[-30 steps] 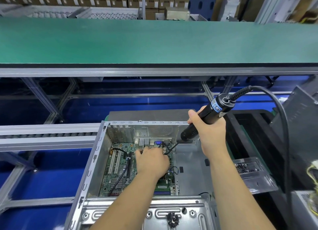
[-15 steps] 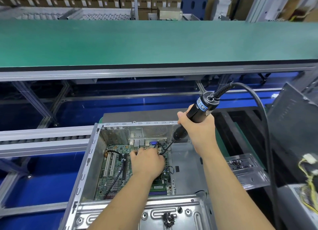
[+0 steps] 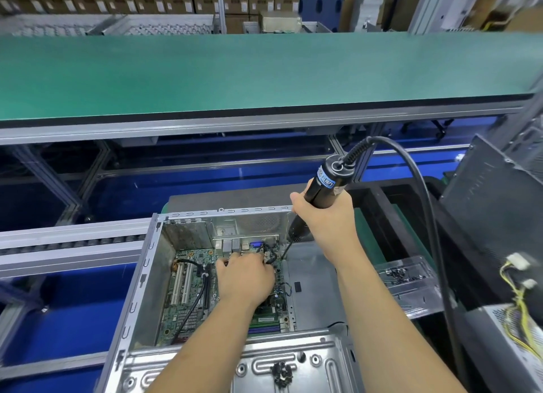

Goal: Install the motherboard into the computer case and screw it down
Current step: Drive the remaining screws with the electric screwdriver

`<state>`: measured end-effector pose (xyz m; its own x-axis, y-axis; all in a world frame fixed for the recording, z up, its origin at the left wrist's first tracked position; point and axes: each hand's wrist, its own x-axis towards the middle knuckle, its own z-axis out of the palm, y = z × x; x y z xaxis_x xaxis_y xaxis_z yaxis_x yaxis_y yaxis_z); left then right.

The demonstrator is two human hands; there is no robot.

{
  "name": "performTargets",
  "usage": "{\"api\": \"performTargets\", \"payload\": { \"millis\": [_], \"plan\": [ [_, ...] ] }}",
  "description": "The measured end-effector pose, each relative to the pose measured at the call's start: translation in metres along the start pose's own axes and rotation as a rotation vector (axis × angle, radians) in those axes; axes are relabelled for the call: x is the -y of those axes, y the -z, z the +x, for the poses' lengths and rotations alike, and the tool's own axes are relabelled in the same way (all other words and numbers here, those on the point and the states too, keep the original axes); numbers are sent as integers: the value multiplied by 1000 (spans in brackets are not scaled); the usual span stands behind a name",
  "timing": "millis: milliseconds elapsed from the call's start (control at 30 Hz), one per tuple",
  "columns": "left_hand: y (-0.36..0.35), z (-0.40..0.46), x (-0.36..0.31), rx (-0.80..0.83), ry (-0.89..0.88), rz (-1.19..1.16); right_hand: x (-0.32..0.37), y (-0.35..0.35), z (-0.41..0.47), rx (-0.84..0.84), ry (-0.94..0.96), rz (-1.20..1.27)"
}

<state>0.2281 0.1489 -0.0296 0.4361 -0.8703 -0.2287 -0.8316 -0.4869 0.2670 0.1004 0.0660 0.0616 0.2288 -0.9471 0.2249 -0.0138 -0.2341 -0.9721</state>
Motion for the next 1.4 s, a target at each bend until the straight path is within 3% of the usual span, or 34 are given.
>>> {"api": "performTargets", "payload": {
  "millis": [667, 800, 900, 1067, 1267, 1400],
  "plan": [
    [-1, 4, 2, -59, -37, -55, 25, 17, -5, -53, 60, 60],
    [-1, 2, -6, -154, -283, -50, 31, 25, -7, -74, 36, 73],
    [7, 6, -20, -127, -427, 36, 35, 32, -5, -98, 31, 84],
    [11, 28, -26, -63, -373, 110, 41, 42, -2, -104, 73, 99],
    [-9, 36, -21, -60, -220, -283, 44, 43, -1, -98, 85, 144],
    [-9, 36, -21, -53, -202, -359, 45, 43, -3, -90, 76, 157]
  ]
}}
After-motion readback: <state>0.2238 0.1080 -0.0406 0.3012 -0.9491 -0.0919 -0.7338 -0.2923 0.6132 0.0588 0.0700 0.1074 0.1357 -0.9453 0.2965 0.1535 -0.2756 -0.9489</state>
